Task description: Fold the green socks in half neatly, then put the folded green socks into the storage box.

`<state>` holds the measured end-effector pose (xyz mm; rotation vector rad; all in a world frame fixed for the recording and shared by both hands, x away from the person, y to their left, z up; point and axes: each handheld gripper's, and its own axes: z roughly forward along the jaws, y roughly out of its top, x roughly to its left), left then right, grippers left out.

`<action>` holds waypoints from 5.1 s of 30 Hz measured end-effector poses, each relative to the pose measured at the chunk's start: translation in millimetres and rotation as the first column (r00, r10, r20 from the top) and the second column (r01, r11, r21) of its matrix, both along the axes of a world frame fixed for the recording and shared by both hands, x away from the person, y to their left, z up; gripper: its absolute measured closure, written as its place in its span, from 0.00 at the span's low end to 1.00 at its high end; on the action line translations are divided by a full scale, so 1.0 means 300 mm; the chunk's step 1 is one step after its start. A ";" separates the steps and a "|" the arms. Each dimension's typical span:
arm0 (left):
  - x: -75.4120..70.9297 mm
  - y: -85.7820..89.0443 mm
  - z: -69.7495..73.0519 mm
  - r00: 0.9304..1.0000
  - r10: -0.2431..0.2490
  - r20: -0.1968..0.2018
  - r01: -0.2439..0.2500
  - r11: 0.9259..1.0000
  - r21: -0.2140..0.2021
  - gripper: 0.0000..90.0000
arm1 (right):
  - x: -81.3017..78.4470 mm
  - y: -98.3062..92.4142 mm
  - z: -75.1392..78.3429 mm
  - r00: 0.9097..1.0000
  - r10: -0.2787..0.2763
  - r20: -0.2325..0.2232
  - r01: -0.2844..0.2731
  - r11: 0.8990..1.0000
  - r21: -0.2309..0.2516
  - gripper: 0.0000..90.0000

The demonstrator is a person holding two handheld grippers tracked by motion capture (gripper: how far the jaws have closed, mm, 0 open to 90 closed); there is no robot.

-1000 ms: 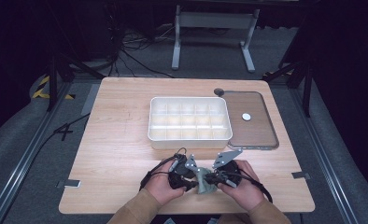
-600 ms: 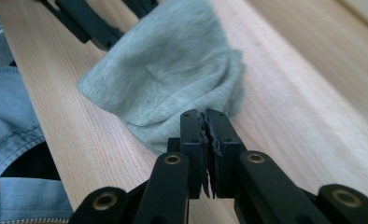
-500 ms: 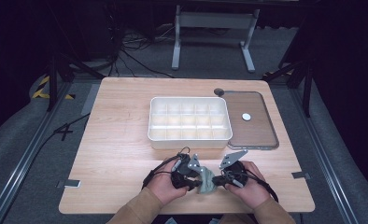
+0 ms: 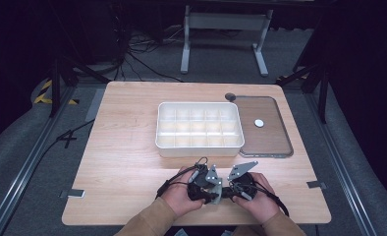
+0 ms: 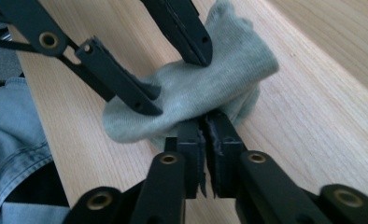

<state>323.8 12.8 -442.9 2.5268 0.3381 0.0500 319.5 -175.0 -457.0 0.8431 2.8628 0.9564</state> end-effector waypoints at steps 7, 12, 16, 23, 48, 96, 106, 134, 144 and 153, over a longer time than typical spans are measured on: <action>-0.002 -0.011 0.003 1.000 0.012 -0.007 -0.012 1.000 0.013 0.67 | -0.002 -0.054 0.076 0.994 -0.094 0.051 0.090 0.994 0.064 0.78; -0.006 -0.012 0.003 1.000 0.022 -0.015 -0.021 1.000 0.012 0.63 | -0.010 -0.025 0.076 0.988 -0.140 0.071 0.131 0.984 0.118 0.66; -0.008 -0.012 0.004 1.000 0.018 -0.010 -0.018 1.000 0.012 0.59 | -0.006 -0.009 0.058 0.987 -0.150 0.061 0.142 0.983 0.116 0.64; -0.019 -0.006 -0.006 1.000 0.015 -0.018 -0.015 1.000 0.021 0.44 | 0.010 -0.012 0.017 0.986 -0.168 -0.009 0.168 0.982 0.083 0.53; -0.021 0.021 -0.024 0.996 0.078 -0.042 -0.076 0.996 0.051 0.41 | 0.044 -0.012 -0.037 0.960 -0.168 -0.222 0.215 0.954 0.209 0.78; 0.100 0.457 0.196 0.916 0.401 -0.007 -0.401 0.915 -0.055 0.42 | 0.298 -0.132 0.378 0.973 -0.228 0.025 0.222 0.964 0.148 0.79; 0.099 0.459 0.196 0.915 0.404 -0.008 -0.404 0.913 -0.057 0.42 | 0.390 -0.161 0.420 0.960 -0.275 0.054 0.267 0.956 0.117 0.79; 0.095 0.473 0.206 0.910 0.414 -0.011 -0.414 0.908 -0.066 0.43 | 0.516 -0.087 0.391 0.974 -0.186 0.127 0.197 0.977 -0.078 0.79; 0.090 0.487 0.202 0.906 0.423 -0.011 -0.423 0.904 -0.067 0.42 | 0.535 -0.033 0.339 0.980 -0.119 0.160 0.149 0.971 -0.186 0.79; 0.074 0.520 0.207 0.895 0.446 -0.011 -0.446 0.893 -0.069 0.42 | 0.524 0.001 0.258 0.987 -0.069 0.144 0.108 0.953 -0.282 0.79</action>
